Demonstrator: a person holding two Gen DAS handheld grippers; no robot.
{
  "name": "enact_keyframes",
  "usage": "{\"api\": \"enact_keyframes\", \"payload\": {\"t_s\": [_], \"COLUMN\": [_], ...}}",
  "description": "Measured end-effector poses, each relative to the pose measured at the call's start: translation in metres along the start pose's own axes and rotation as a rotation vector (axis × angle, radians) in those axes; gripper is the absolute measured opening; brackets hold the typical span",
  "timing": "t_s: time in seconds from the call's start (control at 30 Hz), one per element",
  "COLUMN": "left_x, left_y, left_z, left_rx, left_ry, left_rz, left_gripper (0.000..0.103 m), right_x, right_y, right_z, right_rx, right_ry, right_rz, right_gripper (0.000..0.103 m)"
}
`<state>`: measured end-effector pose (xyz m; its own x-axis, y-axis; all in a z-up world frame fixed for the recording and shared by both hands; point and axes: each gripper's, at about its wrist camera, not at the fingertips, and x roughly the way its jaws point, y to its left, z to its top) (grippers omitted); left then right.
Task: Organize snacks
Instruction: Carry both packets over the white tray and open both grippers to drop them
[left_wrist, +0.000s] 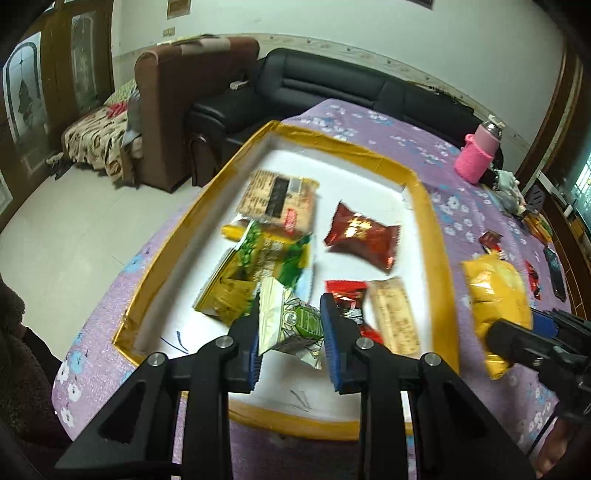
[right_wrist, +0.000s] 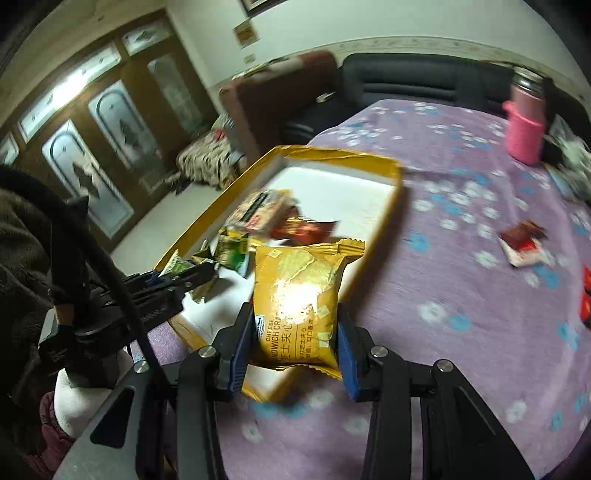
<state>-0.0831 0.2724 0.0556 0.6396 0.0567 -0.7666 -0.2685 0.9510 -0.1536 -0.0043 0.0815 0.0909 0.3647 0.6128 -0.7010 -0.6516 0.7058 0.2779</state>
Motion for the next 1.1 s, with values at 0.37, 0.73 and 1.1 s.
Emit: {"api": "enact_keyframes", "payload": {"t_s": [0.37,0.73,1.1], "left_x": [0.019,0.009,-0.051], "left_y": [-0.006,-0.002,-0.013], "left_z": [-0.006,0.000,0.004], "left_rx": [0.046,0.009,-0.055], "left_ry": [0.047,0.033,-0.128], "left_rz": [-0.037,-0.092,-0.122], "left_gripper": [0.030,0.055,0.094], "right_x": [0.090,0.102,0.017], "right_y": [0.002,-0.015,-0.044], "right_z": [0.033,0.053,0.035], "right_rx": [0.003,0.026,0.128], "right_ry": [0.121,0.107,-0.048], "right_rz": [-0.075,-0.148,-0.049], "right_gripper": [0.040,0.042,0.043]}}
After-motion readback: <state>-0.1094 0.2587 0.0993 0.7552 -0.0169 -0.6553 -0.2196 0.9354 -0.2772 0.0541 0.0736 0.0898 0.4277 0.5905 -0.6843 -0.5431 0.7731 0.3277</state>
